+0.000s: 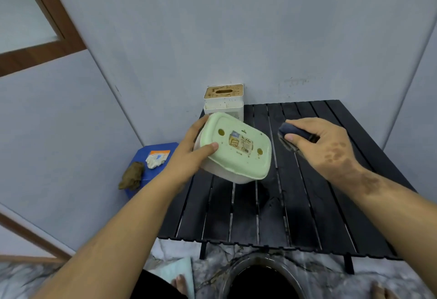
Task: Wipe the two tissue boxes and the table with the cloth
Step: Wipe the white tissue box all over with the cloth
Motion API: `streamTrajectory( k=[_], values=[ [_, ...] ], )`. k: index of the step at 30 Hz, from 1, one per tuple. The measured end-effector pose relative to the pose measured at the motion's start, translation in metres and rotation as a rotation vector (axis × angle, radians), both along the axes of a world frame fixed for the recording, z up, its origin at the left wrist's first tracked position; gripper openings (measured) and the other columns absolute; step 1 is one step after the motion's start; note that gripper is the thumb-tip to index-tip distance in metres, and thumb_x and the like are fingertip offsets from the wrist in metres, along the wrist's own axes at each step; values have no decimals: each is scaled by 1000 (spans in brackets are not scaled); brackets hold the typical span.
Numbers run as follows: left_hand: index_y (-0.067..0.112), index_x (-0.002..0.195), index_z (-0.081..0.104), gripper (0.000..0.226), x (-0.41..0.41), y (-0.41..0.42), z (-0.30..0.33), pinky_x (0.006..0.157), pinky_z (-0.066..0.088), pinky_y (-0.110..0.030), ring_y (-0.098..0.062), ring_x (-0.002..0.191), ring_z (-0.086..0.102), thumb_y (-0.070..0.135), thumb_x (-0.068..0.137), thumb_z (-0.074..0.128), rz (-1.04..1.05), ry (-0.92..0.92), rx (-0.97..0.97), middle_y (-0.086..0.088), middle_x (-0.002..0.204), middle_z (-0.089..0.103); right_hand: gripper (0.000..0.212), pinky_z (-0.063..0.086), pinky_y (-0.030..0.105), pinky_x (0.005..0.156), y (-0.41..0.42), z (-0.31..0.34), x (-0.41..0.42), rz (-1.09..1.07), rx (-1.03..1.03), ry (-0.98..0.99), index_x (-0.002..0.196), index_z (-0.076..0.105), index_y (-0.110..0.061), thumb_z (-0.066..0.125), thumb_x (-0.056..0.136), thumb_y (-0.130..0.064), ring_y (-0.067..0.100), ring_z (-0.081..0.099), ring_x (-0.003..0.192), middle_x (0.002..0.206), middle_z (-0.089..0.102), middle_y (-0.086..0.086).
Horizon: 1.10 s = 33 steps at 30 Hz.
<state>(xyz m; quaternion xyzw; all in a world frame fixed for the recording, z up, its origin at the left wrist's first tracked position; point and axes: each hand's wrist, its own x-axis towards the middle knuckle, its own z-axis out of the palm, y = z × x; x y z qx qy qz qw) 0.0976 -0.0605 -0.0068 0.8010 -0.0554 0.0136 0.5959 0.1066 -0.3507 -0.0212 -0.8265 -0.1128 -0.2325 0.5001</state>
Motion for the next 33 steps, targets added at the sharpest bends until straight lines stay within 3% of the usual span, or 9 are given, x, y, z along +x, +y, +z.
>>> streamTrajectory(
  k=[2, 6, 9, 13, 19, 23, 26, 31, 33],
  values=[
    [68, 140, 37, 71, -2, -2, -12, 73, 64, -41, -24, 122, 62, 22, 97, 68, 53, 70, -107, 6, 145, 53, 29, 49, 21, 96, 0, -4, -3, 13, 42, 61, 109, 74, -28, 77, 81, -19, 1, 64, 103, 105, 70, -15],
    [67, 148, 22, 86, -4, 1, -30, 81, 63, -55, -29, 120, 66, 21, 95, 72, 9, 182, -162, 9, 148, 51, 28, 48, 13, 93, 10, -15, -10, 50, -19, 144, 103, 73, -32, 78, 80, -17, -2, 64, 98, 101, 70, -15],
    [66, 151, 8, 104, -10, 6, -35, 88, 62, -49, -25, 122, 63, 27, 87, 80, -93, 256, -41, 14, 147, 52, 26, 49, 25, 95, 20, -22, -14, 57, -139, 165, 104, 74, -33, 77, 81, -20, 6, 63, 97, 99, 69, -12],
    [55, 157, -8, 129, -13, 11, -37, 106, 53, -40, -19, 132, 55, 17, 79, 88, -172, 244, 83, 21, 150, 44, 26, 51, 29, 89, 28, -21, -14, 27, -174, 162, 104, 72, -29, 79, 79, -24, 7, 61, 92, 96, 66, -13],
    [54, 154, 11, 123, -10, 6, -42, 112, 48, -38, -3, 128, 54, 24, 67, 92, -151, 184, 24, 29, 138, 50, 26, 50, 36, 89, 35, -25, -10, -53, -272, 63, 99, 74, -20, 83, 74, -24, 15, 60, 91, 94, 66, -3],
    [54, 149, 25, 112, -10, -5, -55, 108, 52, -37, -4, 129, 56, 24, 66, 94, -116, 143, -63, 21, 141, 55, 21, 35, 13, 91, 71, -31, -21, 52, -319, -94, 101, 74, -24, 73, 82, -17, 14, 51, 97, 95, 61, -3],
    [46, 150, 29, 104, -11, -8, -58, 99, 55, -27, 2, 122, 60, 15, 73, 92, -120, 110, -86, 16, 141, 56, 26, 41, 20, 93, 81, -30, -22, 279, -337, -156, 108, 73, -20, 73, 82, -15, 13, 53, 99, 100, 62, -2],
    [42, 150, 29, 99, -13, -10, -56, 84, 54, -14, 15, 106, 61, 9, 77, 87, -121, 106, -100, 17, 136, 57, 27, 42, 30, 96, 31, -26, 11, 32, -335, 6, 100, 66, -47, 70, 87, -24, 19, 52, 105, 102, 59, -13],
    [41, 150, 29, 99, -13, -10, -57, 87, 55, -16, 13, 110, 61, 8, 76, 88, -117, 101, -104, 16, 137, 57, 25, 40, 29, 96, 46, -28, 5, 45, -349, -19, 103, 69, -41, 66, 89, -20, 20, 50, 105, 104, 57, -9]
  ],
)
